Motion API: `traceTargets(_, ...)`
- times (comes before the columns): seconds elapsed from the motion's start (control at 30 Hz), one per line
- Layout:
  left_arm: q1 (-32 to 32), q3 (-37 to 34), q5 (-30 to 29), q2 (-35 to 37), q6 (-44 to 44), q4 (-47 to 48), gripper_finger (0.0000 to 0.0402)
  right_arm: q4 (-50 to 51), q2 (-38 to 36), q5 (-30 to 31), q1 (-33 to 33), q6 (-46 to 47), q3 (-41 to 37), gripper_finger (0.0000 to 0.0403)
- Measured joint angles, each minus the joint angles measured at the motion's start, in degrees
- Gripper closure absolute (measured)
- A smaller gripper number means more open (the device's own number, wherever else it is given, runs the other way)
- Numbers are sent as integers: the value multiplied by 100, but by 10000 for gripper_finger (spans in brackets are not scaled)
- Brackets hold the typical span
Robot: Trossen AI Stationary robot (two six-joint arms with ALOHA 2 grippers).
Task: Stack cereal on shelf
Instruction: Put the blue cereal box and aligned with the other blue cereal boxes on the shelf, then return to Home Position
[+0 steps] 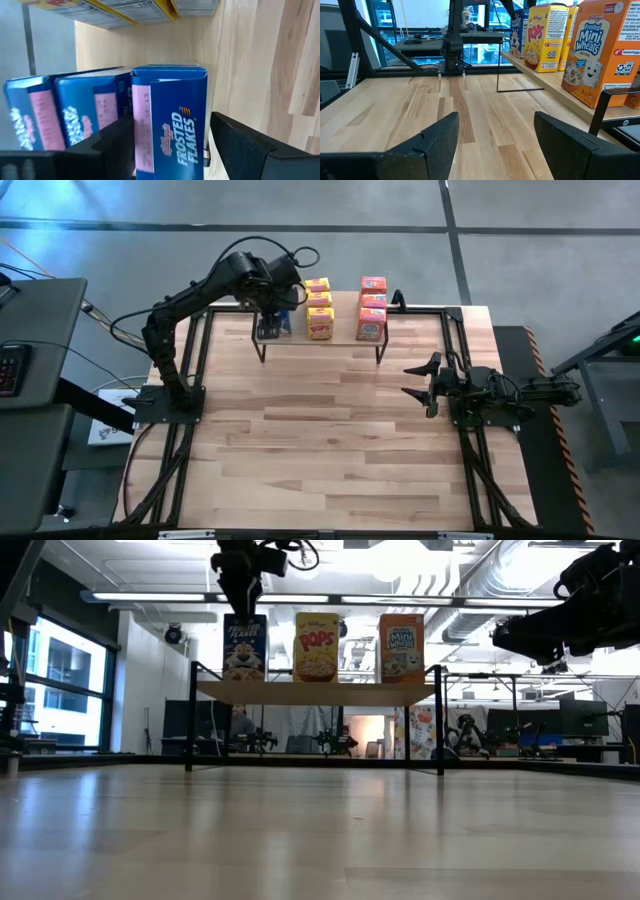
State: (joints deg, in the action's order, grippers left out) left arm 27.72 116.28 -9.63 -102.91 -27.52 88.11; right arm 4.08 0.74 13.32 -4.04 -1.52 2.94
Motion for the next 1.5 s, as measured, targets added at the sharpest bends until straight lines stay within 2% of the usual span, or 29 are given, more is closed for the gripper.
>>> traceTargets(0.2, -78, 309, -144, 18, 244, 188, 156, 2, 2, 0, -2, 0, 0, 151)
traceTargets(0.57, -211, 313, -188, 649, 511, 191, 156, 1, 0, 0, -1, 0, 0, 151)
traceTargets(0.73, -421, 275, 77, 905, 1078, 174, 156, 0, 1, 0, -2, 0, 0, 151)
traceTargets(0.9, -853, -89, 421, 1186, 1956, 168, 156, 1, 1, 0, 0, 0, 0, 151)
traceTargets(1.0, -1240, -459, 449, 1419, 2450, -42, 156, 1, 2, 1, -1, 0, 0, 151)
traceTargets(1.13, -1853, -1224, 401, 1949, 2896, -810, 156, 1, 1, 0, -1, 0, 0, 151)
traceTargets(1.5, -3588, -4135, -710, 3690, 4223, -3447, 156, 0, 0, 0, -1, 0, -2, 151)
